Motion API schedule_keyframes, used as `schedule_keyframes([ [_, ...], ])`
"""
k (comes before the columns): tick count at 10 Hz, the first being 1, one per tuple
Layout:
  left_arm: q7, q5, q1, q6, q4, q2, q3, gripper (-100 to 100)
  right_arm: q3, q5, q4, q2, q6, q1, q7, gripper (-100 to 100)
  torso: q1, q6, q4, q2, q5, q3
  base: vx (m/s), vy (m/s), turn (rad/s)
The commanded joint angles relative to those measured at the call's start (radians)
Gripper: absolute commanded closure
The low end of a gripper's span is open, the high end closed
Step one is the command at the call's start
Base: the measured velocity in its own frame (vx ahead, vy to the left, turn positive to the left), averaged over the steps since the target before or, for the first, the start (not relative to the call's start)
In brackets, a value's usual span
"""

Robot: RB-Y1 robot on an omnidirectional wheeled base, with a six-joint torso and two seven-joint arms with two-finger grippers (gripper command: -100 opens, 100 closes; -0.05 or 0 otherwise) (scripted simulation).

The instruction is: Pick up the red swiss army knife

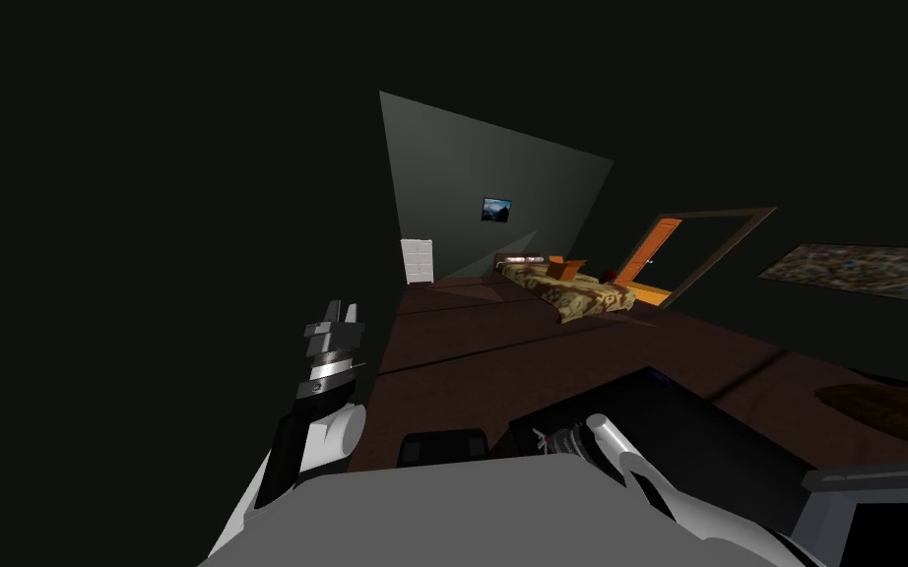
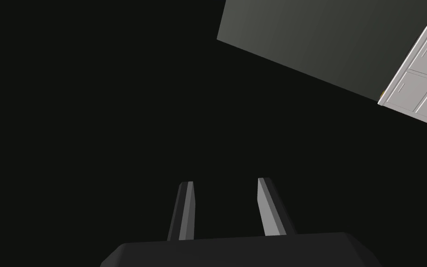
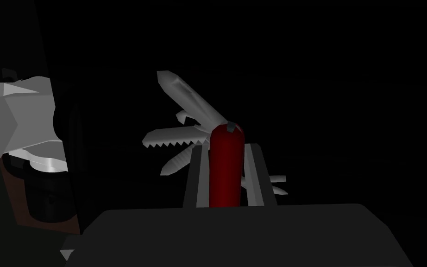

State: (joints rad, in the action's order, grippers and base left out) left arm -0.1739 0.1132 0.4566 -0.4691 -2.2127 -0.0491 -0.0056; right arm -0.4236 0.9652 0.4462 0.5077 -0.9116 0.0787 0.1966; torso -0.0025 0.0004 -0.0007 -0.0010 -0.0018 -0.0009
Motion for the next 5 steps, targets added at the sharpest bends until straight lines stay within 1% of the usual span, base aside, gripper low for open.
schedule_keyframes([
  [1,0.000,0.000,0.000,0.000,0.000,0.000,0.000,0,0.000,0.002,0.028,0.009,-0.018,-0.015,0.012,100,0.000,0.000,0.000,0.000,0.000,0.000,0.005,-0.007,-0.007],
  [3,0.000,0.000,0.000,0.000,0.000,0.000,0.000,0,-0.002,0.017,0.039,0.045,-0.055,-0.020,0.017,100,0.000,0.000,0.000,0.000,0.001,0.000,-0.007,0.015,0.011],
  [4,0.000,0.000,0.000,0.000,0.000,0.000,0.000,0,-0.001,0.013,0.024,0.039,-0.042,-0.010,0.013,100,0.001,0.000,0.000,0.001,0.001,0.000,-0.006,0.010,0.001],
  [5,0.000,0.000,0.000,0.000,0.000,0.000,0.000,0,-0.002,0.014,0.021,0.042,-0.045,-0.008,0.011,0,0.001,0.000,0.000,0.000,0.000,0.000,0.000,0.000,0.000],
])
